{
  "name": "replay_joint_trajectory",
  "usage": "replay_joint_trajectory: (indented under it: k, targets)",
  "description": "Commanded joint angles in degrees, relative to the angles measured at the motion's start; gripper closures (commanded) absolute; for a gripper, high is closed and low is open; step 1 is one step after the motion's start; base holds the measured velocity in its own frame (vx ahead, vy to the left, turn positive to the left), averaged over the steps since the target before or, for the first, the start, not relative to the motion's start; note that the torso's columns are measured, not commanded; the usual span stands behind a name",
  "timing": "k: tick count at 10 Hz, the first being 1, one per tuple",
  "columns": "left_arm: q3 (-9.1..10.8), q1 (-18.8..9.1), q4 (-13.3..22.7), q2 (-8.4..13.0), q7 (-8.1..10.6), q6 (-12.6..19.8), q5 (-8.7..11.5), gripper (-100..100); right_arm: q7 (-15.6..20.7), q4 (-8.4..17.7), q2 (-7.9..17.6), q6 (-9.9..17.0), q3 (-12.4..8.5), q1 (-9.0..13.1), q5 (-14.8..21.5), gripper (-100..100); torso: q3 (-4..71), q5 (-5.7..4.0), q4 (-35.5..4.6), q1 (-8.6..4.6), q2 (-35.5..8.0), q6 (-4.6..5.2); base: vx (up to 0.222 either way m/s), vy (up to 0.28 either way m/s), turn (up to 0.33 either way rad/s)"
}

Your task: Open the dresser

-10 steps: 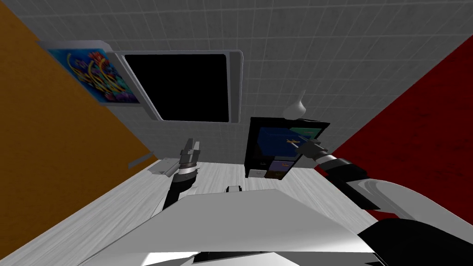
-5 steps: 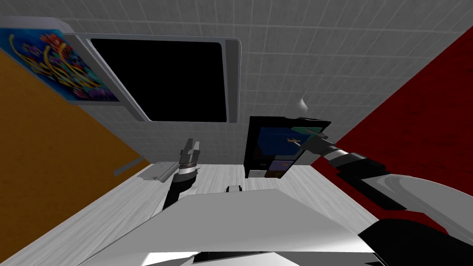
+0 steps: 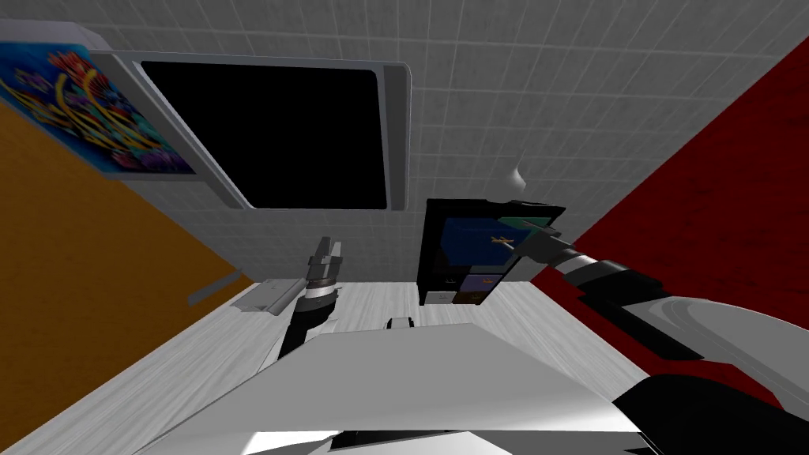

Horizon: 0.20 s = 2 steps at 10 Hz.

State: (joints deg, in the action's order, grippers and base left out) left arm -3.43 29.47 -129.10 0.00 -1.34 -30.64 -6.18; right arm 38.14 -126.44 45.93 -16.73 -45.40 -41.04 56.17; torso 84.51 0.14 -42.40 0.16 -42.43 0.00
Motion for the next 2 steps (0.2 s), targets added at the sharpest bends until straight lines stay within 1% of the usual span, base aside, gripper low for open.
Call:
replay_joint_trajectory:
  k: [1,2]
  targets:
    - [0.00,0.0,0.0,0.0,0.00,0.0,0.0,0,0.0,0.0,0.0,0.0,0.1,0.0,0.0,0,0.0,-0.02,0.0,-0.02,0.1,0.00,0.000,0.000,0.000]
    - [0.00,0.0,0.0,0.0,0.00,0.0,0.0,0,0.0,0.1,0.0,-0.1,0.1,-0.1,0.0,0,0.0,-0.04,0.0,-0.04,0.1,0.00,0.000,0.000,0.000]
